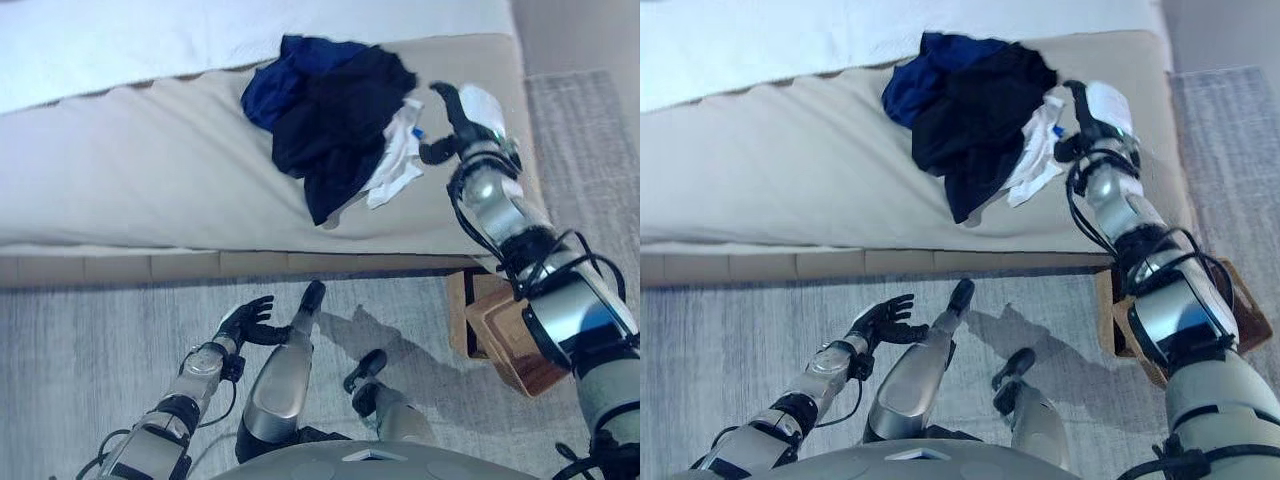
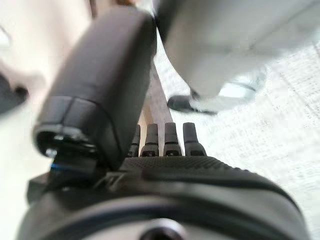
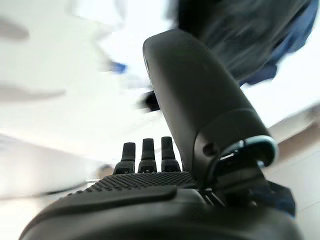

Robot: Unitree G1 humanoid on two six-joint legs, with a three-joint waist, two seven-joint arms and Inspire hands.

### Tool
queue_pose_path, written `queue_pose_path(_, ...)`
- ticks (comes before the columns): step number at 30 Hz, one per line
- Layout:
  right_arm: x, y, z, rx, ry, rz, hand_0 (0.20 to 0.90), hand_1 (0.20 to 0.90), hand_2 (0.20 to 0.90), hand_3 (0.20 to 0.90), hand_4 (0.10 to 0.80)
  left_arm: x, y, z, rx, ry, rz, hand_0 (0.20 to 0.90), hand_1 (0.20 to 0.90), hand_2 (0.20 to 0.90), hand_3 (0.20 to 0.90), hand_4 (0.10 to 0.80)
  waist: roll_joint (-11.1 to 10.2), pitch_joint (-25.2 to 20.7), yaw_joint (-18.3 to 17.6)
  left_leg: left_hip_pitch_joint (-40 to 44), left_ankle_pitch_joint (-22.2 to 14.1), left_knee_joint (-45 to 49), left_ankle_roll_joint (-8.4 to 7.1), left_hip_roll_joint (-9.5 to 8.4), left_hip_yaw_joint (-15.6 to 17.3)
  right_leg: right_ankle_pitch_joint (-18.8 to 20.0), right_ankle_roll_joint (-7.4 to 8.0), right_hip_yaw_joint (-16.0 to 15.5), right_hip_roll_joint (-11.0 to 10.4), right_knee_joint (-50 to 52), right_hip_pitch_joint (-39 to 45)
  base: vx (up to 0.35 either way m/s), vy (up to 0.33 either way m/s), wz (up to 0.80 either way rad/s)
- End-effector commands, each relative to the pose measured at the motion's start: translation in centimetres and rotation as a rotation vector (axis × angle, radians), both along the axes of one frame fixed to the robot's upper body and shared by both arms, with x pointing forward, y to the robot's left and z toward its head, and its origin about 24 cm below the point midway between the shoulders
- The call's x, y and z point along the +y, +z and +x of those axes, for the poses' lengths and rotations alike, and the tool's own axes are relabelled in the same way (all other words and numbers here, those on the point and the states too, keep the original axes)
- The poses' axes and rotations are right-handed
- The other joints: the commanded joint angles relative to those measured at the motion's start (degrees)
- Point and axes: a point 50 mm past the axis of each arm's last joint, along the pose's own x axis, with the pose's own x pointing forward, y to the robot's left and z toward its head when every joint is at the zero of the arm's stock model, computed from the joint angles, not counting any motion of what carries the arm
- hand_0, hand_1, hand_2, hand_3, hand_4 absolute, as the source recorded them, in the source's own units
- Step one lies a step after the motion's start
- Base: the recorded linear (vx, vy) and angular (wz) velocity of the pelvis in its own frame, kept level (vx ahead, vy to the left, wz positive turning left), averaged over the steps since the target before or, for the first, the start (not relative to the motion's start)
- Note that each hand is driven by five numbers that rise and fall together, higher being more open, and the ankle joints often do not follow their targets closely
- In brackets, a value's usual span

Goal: Pick up the clothes from the bed and place them into the basket

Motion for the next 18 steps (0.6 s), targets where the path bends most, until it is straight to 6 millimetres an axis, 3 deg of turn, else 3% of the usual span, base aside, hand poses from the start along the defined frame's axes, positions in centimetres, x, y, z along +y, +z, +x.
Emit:
queue_pose_path(1,1.1,4.1,-0.2,-0.151,-0.002,-0.118,0.9,0.9,0.9,0.9,0.8,3.8,-1.9,-5.7,0.131,0.105,0.025,0.9,0.9,0.9,0.9,0.8,-0.7,-0.3,2.9,-3.1,-13.4,10.0,4.99,-4.16,1.6,-0.1,-1.76,0.6,-2.0,7.5,-4.9,0.038,0.1,0.22)
queue_pose_path(8,1.3,6.4,0.7,-0.14,-0.097,-0.119,0.9,0.9,0.9,0.9,0.8,4.6,-1.4,-5.7,0.083,0.165,-0.046,0.9,0.9,0.9,0.9,0.8,-0.6,2.5,6.7,-8.0,-14.4,14.4,5.23,-5.17,-0.1,-0.7,-1.53,-2.3,-3.4,12.2,-8.2,0.018,0.082,0.15)
queue_pose_path(14,0.4,8.0,1.3,-0.054,-0.202,-0.139,0.9,0.9,0.9,0.9,0.8,4.8,-1.1,-5.9,0.044,0.165,-0.114,0.9,0.9,0.9,0.9,0.8,0.8,3.7,9.4,-13.3,-13.3,16.9,5.16,-6.09,-1.5,-2.4,-1.49,-4.5,-4.5,17.9,-12.7,-0.011,0.087,0.06)
queue_pose_path(15,0.3,8.1,1.4,-0.037,-0.214,-0.133,0.789,0.789,0.789,0.771,0.671,4.8,-1.1,-6.1,0.04,0.164,-0.12,0.9,0.9,0.9,0.9,0.8,1.1,3.7,9.9,-14.2,-13.2,17.3,5.11,-6.18,-1.6,-2.6,-1.46,-5.0,-4.6,18.7,-13.4,-0.024,0.055,0.16)
queue_pose_path(16,0.2,8.2,1.4,-0.026,-0.224,-0.13,0.502,0.502,0.502,0.436,0.336,4.9,-1.1,-6.2,0.038,0.166,-0.125,0.9,0.9,0.9,0.9,0.8,1.2,3.7,10.2,-14.8,-13.0,17.4,5.06,-6.22,-1.7,-2.7,-1.4,-5.3,-4.7,19.2,-14.0,-0.017,0.029,0.19)
queue_pose_path(17,0.0,8.5,1.4,-0.021,-0.235,-0.113,0.3,0.3,0.3,0.2,0.1,5.0,-1.0,-6.2,0.037,0.171,-0.129,0.9,0.9,0.9,0.9,0.8,1.4,3.7,10.7,-15.7,-12.6,17.4,4.95,-6.18,-1.9,-2.7,-1.3,-5.8,-4.8,19.5,-14.9,-0.016,0.01,0.14)
queue_pose_path(18,0.0,8.6,1.4,-0.024,-0.238,-0.099,0.3,0.3,0.3,0.2,0.1,5.1,-1.0,-6.3,0.036,0.171,-0.128,0.9,0.9,0.9,0.9,0.8,1.4,3.7,10.8,-16.3,-12.5,17.5,4.88,-6.07,-2.1,-2.6,-1.2,-6.1,-4.9,19.7,-15.5,-0.019,-0.006,0.11)
